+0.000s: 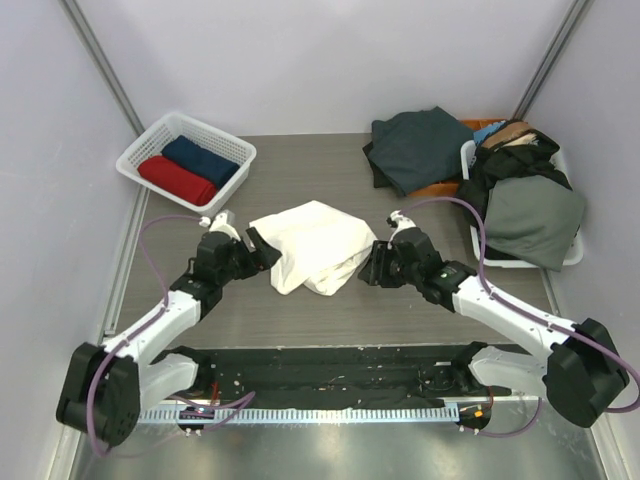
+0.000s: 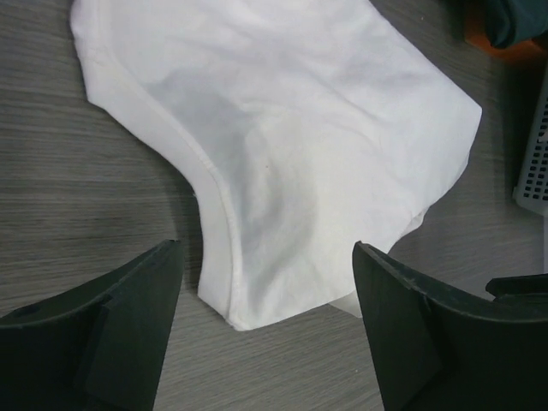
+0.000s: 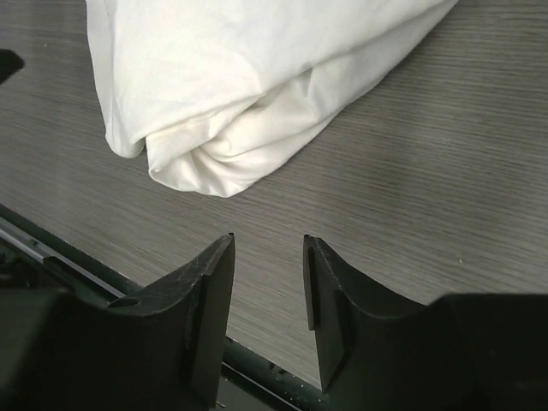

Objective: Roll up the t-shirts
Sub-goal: Flatten out the T-shirt at the center of the board.

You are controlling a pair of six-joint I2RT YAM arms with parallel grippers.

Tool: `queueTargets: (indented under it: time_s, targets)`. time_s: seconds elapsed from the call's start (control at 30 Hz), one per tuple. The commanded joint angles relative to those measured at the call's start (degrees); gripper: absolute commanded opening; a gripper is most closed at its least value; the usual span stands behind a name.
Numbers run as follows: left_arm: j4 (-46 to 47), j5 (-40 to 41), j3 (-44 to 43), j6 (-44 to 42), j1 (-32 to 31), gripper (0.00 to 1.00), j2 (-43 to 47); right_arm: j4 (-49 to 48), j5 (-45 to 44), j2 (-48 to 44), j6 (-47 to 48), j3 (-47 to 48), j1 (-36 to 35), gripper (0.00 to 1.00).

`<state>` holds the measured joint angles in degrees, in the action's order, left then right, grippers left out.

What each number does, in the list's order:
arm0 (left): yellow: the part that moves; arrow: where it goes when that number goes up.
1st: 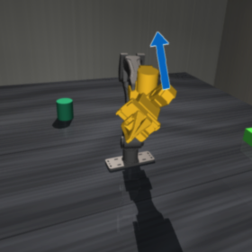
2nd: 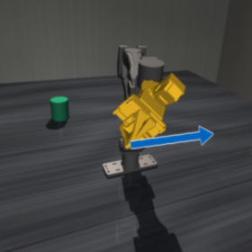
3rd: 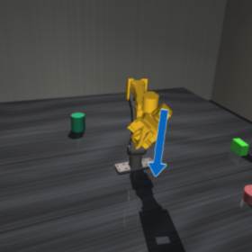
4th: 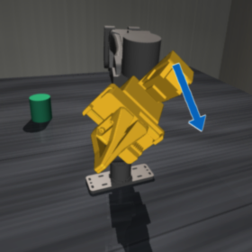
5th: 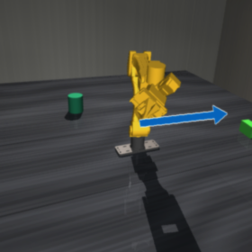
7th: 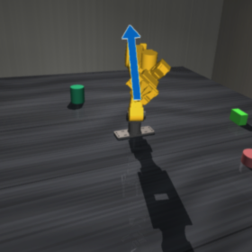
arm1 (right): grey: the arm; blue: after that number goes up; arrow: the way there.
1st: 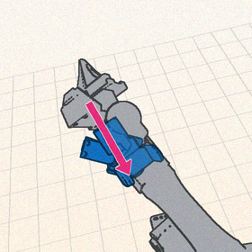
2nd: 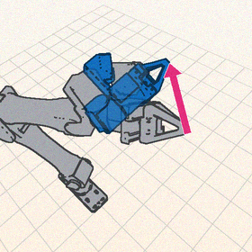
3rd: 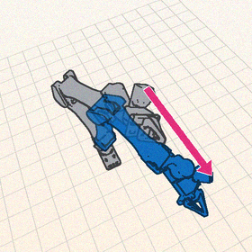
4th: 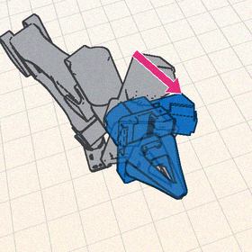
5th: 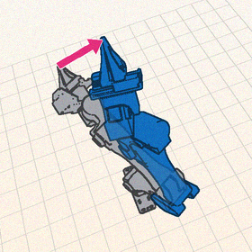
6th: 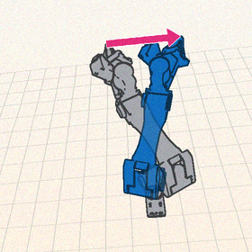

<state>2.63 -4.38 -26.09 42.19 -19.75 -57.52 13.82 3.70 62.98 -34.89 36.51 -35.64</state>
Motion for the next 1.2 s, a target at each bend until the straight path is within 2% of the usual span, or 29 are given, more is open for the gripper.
queueTargets:
  time_s: [0.0,0.03,0.1,0.17,0.27,0.43,0.6,0.77,0.97,1.0,1.07,1.17]
  targets:
    - [6.33,-7.3,-2.47,1.75,-0.2,0.77,-7.94,-7.06,-1.42,1.18,-0.96,0.14,-1.36,0.45]
    - [6.07,-7.57,-3.09,1.75,-0.2,0.73,-9.27,-7.32,-1.59,1.18,-0.96,0.14,-1.36,0.45]
    - [3.88,-5.91,-4.32,2.1,-0.55,0.72,-11.12,-7.67,-1.77,1.09,-1.05,-0.12,-1.45,0.45]
    - [-0.58,-1.19,-4.94,2.71,-0.73,0.76,-12.44,-8.2,-2.03,0.74,-1.23,-0.65,-1.63,0.45]
    - [-2.54,1.65,-5.12,2.63,-1.08,0.78,-11.48,-8.2,-2.91,-0.05,-1.32,-1.44,-1.72,0.45]
    - [-2.55,1.22,-3.19,3.94,-2.75,0.76,-11.91,-8.29,-3.27,-0.67,-1.23,-2.58,-1.8,0.46]
    - [-0.44,0.69,-1.51,6.75,-6.09,0.78,-12.45,-10.12,-3.09,-0.58,-1.4,-3.55,-3.12,0.58]
    - [0.27,2.27,-1.51,7.9,-8.02,0.74,-13.41,-13.12,-3.44,2.75,-2.63,-2.94,-5.93,0.57]
    - [0.09,5.53,-0.46,8.96,-8.73,0.74,-14.72,-17.33,-8.18,6.36,-3.51,-1.71,-8.92,0.56]
    - [0.26,5.44,-0.54,8.96,-8.9,0.66,-15.25,-18.56,-8.45,7.67,-3.77,-1.62,-9.1,0.56]
    - [0.97,5.09,-1.07,9.04,-9.43,0.58,-17.36,-19.45,-9.59,8.99,-4.3,-1.27,-9.71,0.54]
    - [1.23,4.91,-2.39,8.87,-9.96,0.36,-19.38,-20.94,-11.52,11.46,-4.74,-0.39,-10.33,0.54]
